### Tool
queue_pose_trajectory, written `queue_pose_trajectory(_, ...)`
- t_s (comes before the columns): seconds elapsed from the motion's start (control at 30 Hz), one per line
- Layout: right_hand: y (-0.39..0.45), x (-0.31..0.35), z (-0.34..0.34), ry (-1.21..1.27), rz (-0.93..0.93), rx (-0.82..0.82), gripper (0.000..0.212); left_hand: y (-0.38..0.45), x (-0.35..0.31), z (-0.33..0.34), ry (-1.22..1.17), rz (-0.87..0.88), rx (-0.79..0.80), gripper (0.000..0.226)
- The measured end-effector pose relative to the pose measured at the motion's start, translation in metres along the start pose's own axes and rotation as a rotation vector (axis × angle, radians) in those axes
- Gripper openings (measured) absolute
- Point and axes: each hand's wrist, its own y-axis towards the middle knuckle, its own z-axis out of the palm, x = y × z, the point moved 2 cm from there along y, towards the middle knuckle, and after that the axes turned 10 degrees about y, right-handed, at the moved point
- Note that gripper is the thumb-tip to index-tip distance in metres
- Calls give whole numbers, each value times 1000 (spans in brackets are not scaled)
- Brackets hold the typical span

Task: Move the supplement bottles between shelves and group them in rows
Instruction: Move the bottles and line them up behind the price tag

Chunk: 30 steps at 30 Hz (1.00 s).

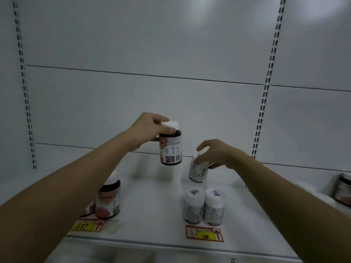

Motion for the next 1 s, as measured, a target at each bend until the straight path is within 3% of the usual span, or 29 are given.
queue_pose_trajectory(0.27,15,-13,42,-92,100,181,50,-7,38,-5,1,-35,22,36)
queue_pose_trajectory(0.53,0,-31,55,-154,180,218,58,-21,39,-5,-6,-41,50,38)
queue_pose_trajectory(0.63,-9,-28,58,-110,62,132,52,-29,35,-5,-18,-52,34,39)
queue_pose_trajectory(0.77,-41,-5,60,243,-269,12,42,-42,16,-14,15,-68,-22,45)
queue_pose_trajectory(0.9,-79,12,76,388,-353,43,51,-60,-12,-23,-26,-69,-80,40)
queue_pose_trajectory(1.0,-102,17,79,500,-400,-27,45,-81,-33,-26,-48,-60,-110,41)
